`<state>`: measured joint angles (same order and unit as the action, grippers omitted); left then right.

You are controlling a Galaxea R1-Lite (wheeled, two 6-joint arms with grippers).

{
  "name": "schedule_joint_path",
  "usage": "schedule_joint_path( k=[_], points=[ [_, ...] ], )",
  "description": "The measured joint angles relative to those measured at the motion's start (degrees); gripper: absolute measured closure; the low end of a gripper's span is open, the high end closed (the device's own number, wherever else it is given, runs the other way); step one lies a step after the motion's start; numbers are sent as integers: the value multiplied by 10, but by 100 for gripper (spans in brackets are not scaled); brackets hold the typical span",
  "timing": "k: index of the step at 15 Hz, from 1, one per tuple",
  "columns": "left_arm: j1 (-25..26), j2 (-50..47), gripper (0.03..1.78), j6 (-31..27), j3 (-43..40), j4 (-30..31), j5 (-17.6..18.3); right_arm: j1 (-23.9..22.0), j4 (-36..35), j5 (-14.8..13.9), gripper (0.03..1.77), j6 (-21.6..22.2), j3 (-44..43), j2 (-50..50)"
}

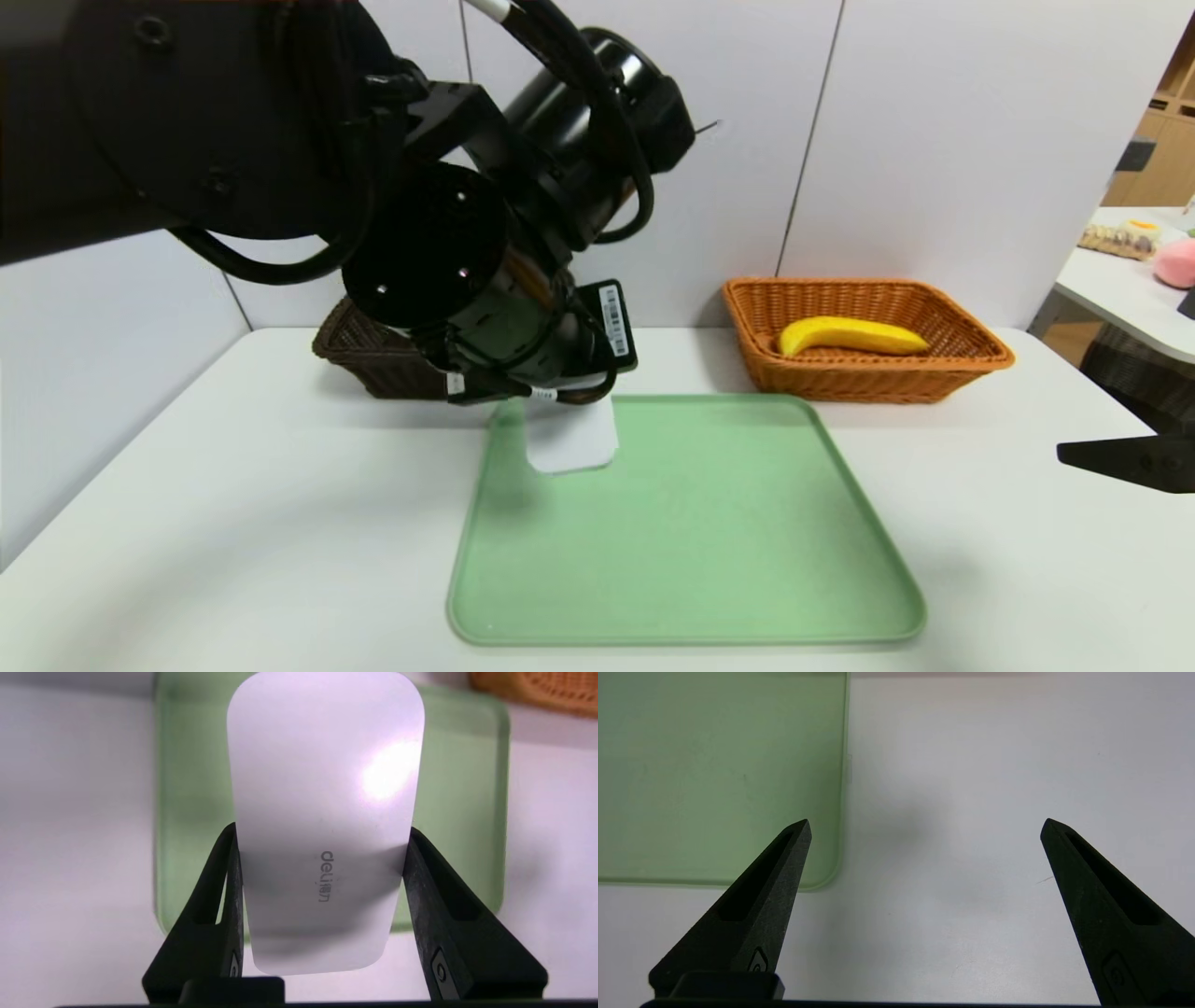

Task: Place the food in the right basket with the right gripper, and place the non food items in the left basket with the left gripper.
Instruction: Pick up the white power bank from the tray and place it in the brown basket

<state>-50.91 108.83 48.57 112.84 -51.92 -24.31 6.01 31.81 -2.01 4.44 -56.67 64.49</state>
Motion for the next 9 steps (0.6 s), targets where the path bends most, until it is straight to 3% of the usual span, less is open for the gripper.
schedule_joint_path(
  k=[3,9],
  points=[
    [32,-4,83,-71,0,72,-34,0,0,-1,10,1,2,-1],
    [129,27,83,-172,0,215,-40,-1,-1,-1,10,4,3,-1]
  ],
)
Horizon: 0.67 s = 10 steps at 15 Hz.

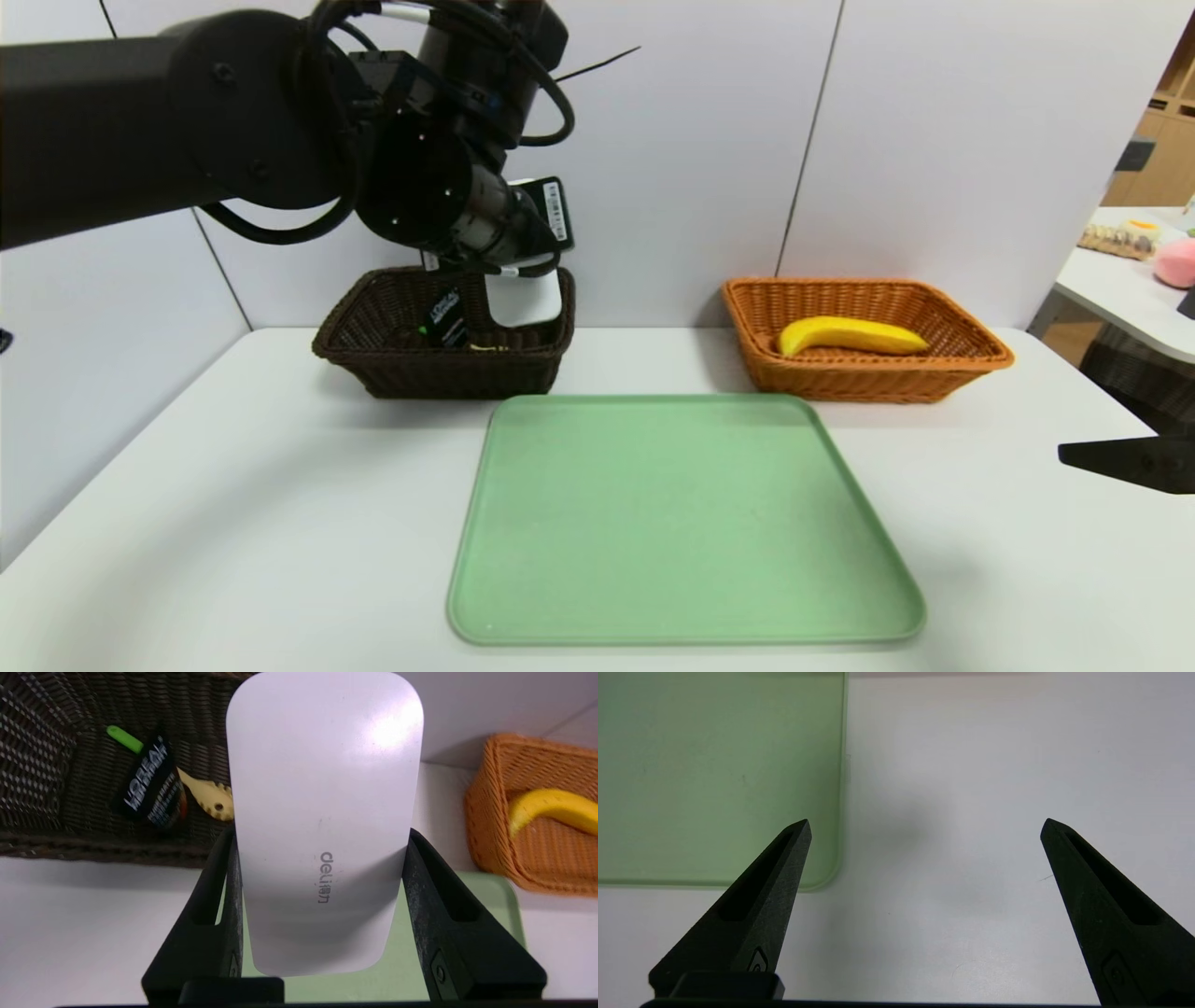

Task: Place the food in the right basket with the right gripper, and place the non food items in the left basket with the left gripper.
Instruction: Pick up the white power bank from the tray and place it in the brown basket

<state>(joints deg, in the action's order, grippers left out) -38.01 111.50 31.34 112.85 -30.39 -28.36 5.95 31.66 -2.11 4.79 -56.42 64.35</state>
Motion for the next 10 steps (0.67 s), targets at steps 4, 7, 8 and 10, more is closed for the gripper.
schedule_joint_path(
  k=[4,7,8,10],
  points=[
    [63,54,83,-59,0,99,-2,-9,2,5,10,-1,1,-4],
    [89,101,83,-105,0,199,-3,-11,2,5,10,-1,1,-6],
    [92,115,83,-113,-1,231,-2,-12,2,5,10,-1,1,-8],
    [94,140,83,-116,-1,267,-1,-14,2,6,10,-1,1,-11]
  ],
)
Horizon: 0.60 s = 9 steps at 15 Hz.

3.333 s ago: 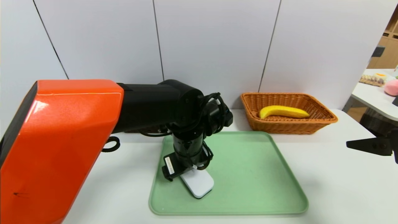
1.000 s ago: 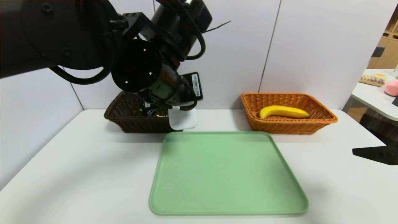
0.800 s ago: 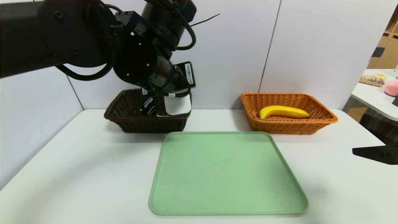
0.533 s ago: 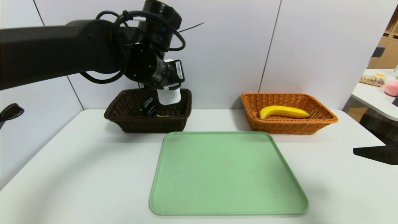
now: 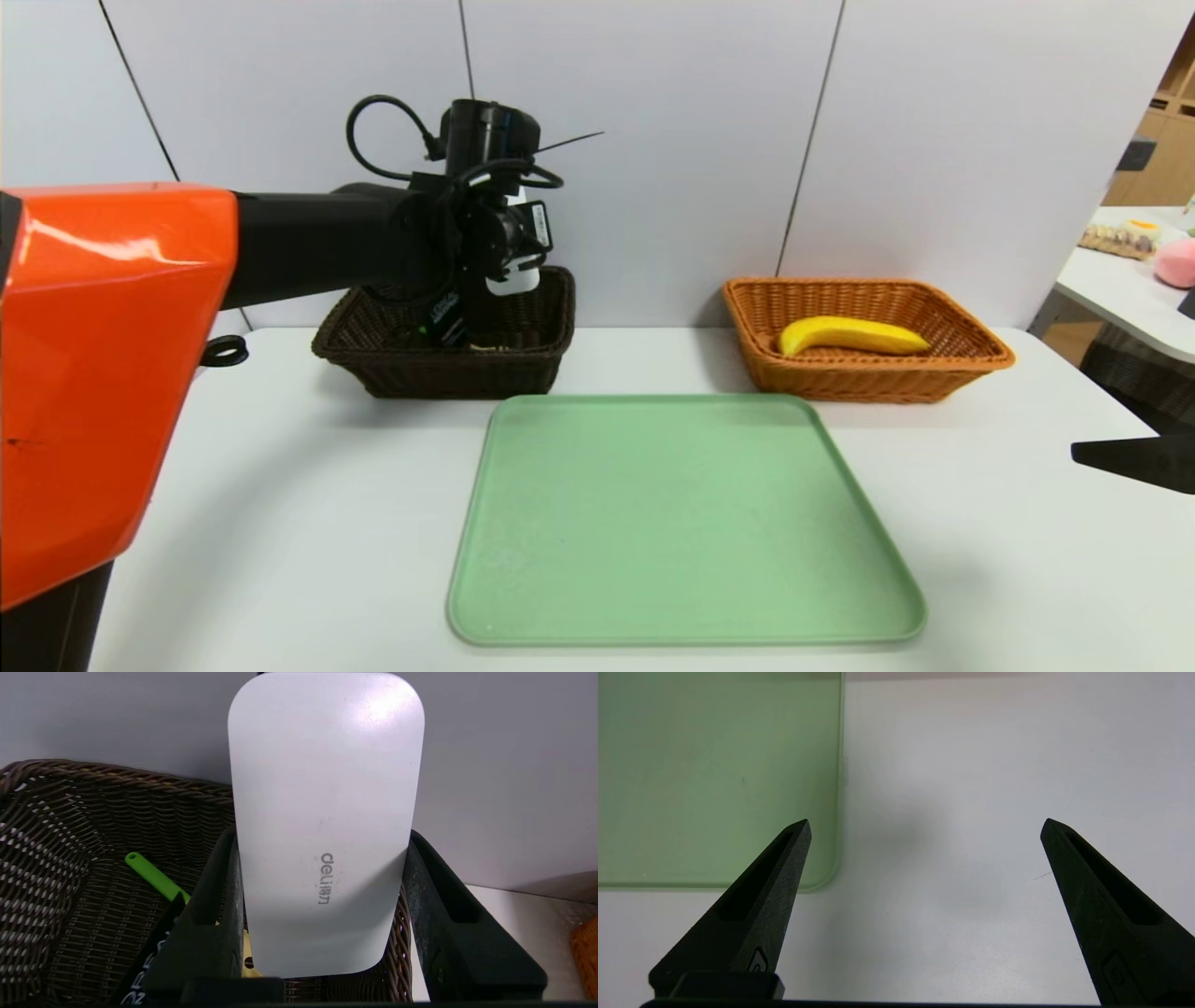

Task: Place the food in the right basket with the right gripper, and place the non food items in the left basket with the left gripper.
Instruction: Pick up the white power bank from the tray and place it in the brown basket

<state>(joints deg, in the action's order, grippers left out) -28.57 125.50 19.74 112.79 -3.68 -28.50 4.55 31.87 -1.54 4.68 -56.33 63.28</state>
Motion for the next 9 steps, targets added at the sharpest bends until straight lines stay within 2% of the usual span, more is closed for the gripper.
schedule_joint_path(
  k=[9],
  points=[
    [2,37,83,1,-4,3,-18,-14,-4,1,10,-2,-1,1]
  ],
)
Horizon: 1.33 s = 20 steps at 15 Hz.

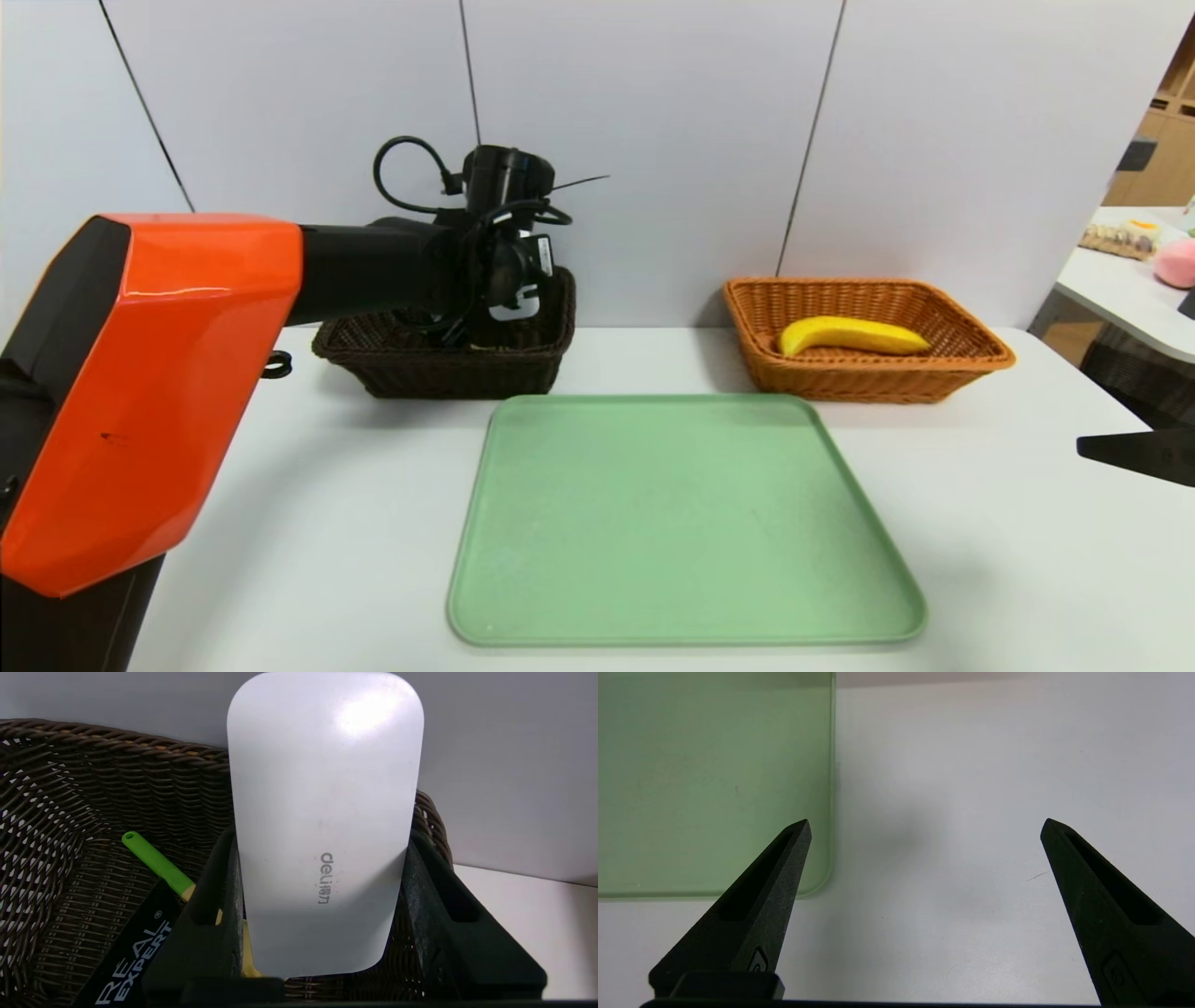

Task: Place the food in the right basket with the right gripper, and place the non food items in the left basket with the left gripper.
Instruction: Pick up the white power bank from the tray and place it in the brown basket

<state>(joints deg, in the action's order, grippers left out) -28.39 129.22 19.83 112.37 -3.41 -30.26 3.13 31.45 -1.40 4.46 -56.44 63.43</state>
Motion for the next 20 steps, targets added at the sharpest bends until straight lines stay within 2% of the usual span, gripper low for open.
schedule_joint_path(
  k=[12,16,20],
  points=[
    [12,25,83,4,0,-1,-1,-2,-3,-1,10,0,-8,16],
    [14,28,55,5,0,-1,-4,-2,-3,-1,10,0,-8,20],
    [14,25,37,3,0,-1,-4,-2,-3,-1,10,-1,-9,22]
  ],
)
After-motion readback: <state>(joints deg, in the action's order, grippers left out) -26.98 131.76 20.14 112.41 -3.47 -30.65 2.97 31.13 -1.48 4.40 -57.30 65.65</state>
